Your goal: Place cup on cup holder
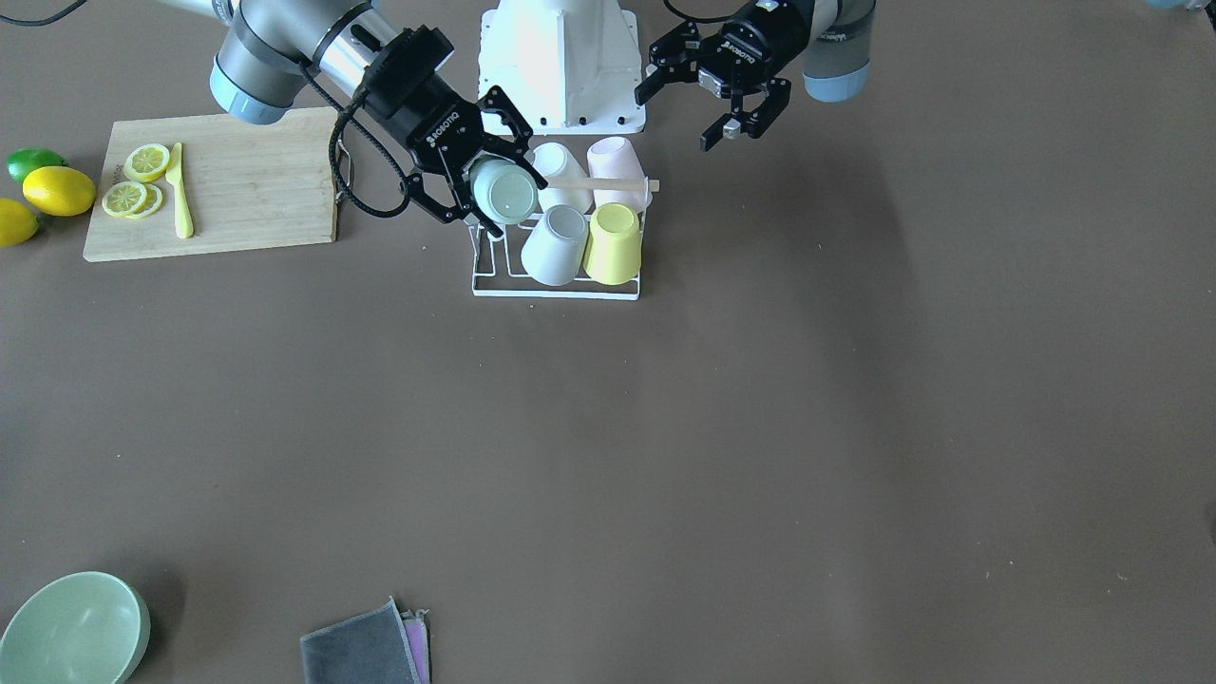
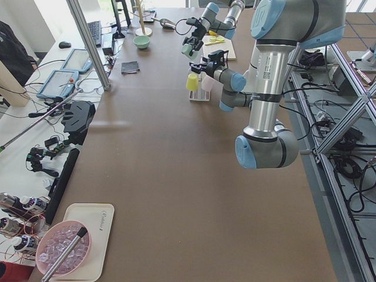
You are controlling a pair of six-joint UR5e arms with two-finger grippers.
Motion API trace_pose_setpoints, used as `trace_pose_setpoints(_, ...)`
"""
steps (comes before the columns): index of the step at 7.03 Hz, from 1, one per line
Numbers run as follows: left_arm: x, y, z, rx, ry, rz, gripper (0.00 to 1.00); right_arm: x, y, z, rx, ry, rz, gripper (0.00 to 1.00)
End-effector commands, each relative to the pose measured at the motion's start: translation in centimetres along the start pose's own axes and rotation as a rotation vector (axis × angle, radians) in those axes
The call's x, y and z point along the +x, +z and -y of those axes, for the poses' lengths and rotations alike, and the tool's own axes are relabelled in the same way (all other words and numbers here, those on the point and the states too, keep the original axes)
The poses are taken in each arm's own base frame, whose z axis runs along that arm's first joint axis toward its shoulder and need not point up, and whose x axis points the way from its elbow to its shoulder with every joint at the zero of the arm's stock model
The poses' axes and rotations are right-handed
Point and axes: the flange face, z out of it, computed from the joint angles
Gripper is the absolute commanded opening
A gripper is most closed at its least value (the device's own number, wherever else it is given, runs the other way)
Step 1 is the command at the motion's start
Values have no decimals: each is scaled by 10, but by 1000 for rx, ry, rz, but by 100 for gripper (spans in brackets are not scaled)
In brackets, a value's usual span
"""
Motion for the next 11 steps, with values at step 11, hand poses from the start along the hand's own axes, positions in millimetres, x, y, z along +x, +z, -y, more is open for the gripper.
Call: trace_pose_setpoints(11,-260,56,-22,-1256,-262,345,98,1,23,-45,-28,-14,-7,0)
